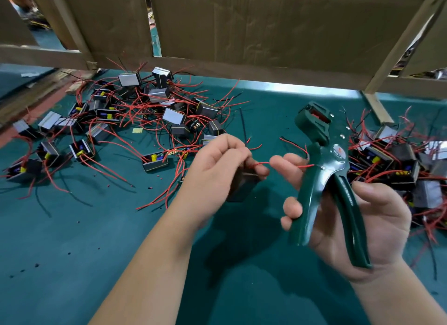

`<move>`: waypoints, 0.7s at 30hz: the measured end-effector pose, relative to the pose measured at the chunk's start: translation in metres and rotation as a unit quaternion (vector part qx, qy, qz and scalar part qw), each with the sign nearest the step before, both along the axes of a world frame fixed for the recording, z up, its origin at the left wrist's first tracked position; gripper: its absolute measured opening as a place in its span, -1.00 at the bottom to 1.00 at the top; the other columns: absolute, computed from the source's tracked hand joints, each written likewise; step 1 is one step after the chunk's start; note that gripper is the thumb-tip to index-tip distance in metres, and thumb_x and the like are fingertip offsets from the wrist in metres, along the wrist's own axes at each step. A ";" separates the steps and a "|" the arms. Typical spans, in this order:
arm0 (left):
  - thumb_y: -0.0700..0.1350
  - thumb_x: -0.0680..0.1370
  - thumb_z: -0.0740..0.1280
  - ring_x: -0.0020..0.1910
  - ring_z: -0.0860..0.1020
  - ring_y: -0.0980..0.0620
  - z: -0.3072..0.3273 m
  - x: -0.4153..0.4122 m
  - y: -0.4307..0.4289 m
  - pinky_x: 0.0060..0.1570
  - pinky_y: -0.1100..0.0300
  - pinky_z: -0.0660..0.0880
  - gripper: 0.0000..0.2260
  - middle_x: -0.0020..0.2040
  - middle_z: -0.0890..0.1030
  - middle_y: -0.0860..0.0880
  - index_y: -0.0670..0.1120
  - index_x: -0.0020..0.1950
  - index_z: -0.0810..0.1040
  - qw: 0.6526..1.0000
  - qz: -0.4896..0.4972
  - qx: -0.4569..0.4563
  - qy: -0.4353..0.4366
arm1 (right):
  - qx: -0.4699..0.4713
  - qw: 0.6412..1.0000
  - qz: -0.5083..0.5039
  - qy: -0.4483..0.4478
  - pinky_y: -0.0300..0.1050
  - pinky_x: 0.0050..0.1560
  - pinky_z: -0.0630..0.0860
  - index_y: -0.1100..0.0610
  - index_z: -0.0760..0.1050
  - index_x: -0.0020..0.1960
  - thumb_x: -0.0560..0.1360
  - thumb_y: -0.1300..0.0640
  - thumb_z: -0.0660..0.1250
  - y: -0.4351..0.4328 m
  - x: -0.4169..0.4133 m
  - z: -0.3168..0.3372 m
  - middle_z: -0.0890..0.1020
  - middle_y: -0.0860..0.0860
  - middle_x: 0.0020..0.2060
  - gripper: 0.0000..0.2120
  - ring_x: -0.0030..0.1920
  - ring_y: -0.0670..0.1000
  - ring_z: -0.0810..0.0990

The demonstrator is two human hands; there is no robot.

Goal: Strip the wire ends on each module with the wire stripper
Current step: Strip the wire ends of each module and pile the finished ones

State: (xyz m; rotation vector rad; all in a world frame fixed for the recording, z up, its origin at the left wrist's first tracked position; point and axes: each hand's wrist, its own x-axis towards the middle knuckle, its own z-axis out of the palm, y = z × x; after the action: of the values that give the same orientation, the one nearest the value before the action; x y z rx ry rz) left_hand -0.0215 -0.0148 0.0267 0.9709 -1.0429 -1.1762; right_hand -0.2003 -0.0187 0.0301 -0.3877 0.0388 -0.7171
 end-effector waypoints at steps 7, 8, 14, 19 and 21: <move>-0.14 0.53 0.24 -0.27 0.62 0.12 -0.003 0.008 -0.001 -0.21 0.34 0.52 -0.92 -0.25 0.68 0.01 -0.12 -0.15 0.45 0.999 -0.042 -0.001 -0.032 | -0.142 0.981 0.024 0.127 0.27 0.05 0.47 0.39 0.31 0.37 0.41 0.17 0.40 0.000 -0.001 -0.008 0.55 0.36 0.00 -0.39 -0.07 0.35 0.56; -0.19 0.56 0.22 -0.27 0.62 0.12 -0.005 0.009 -0.002 -0.20 0.34 0.52 -0.92 -0.27 0.67 0.03 -0.12 -0.13 0.44 0.999 -0.033 -0.005 -0.031 | -0.128 0.986 0.027 0.104 0.28 0.07 0.47 0.40 0.30 0.38 0.41 0.18 0.39 -0.001 -0.001 -0.007 0.54 0.36 -0.01 -0.39 -0.06 0.36 0.56; -0.20 0.58 0.26 -0.46 0.47 0.12 -0.004 0.014 -0.003 -0.33 0.40 0.42 -0.83 -0.48 0.47 0.12 -0.04 -0.16 0.59 0.997 0.034 -0.027 -0.066 | -0.081 0.973 -0.070 0.206 0.22 -0.10 0.57 0.29 0.51 0.23 0.19 0.06 0.52 -0.007 -0.006 -0.008 0.56 0.29 -0.15 -0.34 -0.18 0.30 0.60; -0.13 0.48 0.41 -0.46 0.40 0.20 -0.004 0.016 -0.004 -0.39 0.44 0.35 -0.89 -0.41 0.57 0.14 0.00 -0.23 0.68 0.986 0.096 -0.057 -0.125 | -0.100 0.954 -0.061 0.274 0.27 -0.14 0.53 0.29 0.52 0.18 0.16 0.05 0.55 -0.002 -0.001 -0.013 0.54 0.32 -0.18 -0.35 -0.22 0.32 0.57; -0.18 0.46 0.45 -0.44 0.35 0.21 -0.005 0.018 -0.004 -0.39 0.42 0.30 -0.89 -0.42 0.56 0.13 0.01 -0.23 0.70 0.983 0.121 -0.068 -0.117 | -0.113 0.959 -0.026 0.259 0.29 -0.12 0.52 0.30 0.51 0.18 0.22 0.07 0.53 0.001 0.001 -0.012 0.54 0.34 -0.18 -0.40 -0.20 0.33 0.57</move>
State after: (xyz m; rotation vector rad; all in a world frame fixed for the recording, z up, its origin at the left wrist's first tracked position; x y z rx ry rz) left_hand -0.0036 -0.0188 0.0216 1.1098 -1.1388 -0.7949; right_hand -0.1992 -0.0178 0.0177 -0.7891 0.4666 -0.6568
